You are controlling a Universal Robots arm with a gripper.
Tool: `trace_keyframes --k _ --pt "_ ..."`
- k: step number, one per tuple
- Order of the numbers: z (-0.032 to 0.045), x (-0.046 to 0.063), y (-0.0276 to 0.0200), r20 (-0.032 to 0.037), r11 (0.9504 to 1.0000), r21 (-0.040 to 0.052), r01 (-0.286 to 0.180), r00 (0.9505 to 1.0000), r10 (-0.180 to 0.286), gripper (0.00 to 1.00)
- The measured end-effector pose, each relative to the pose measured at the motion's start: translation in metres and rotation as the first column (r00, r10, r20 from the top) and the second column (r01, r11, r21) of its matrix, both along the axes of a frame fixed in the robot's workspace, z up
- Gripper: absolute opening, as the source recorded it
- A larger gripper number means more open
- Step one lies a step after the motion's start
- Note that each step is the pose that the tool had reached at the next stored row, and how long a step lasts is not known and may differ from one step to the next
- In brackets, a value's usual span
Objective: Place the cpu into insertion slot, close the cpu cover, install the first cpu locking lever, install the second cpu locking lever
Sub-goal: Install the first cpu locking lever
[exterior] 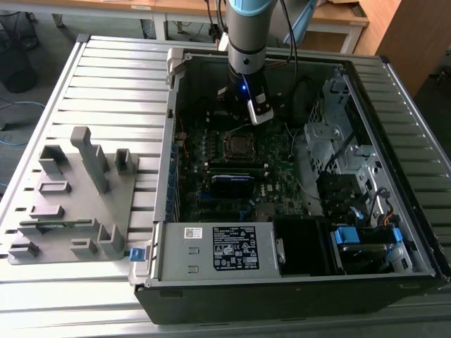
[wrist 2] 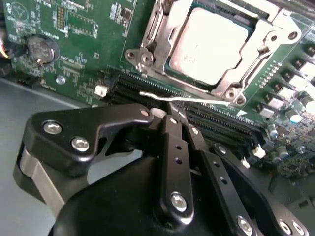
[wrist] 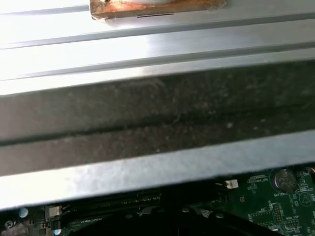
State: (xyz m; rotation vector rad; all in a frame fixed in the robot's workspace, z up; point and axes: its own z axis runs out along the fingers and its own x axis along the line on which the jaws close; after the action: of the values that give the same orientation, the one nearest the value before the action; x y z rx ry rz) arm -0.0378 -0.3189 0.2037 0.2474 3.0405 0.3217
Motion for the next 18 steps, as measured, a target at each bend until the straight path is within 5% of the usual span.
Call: trace_keyframes --k 6,18 --pt "0.0089 0.0000 0.0000 0.0000 1.0000 0.0006 0.000 1.0000 0.000 0.11" --pt "0.0085 -0.0020 0.0000 -0.0001 1.0000 0.0005 0.000 1.0000 0.000 0.11"
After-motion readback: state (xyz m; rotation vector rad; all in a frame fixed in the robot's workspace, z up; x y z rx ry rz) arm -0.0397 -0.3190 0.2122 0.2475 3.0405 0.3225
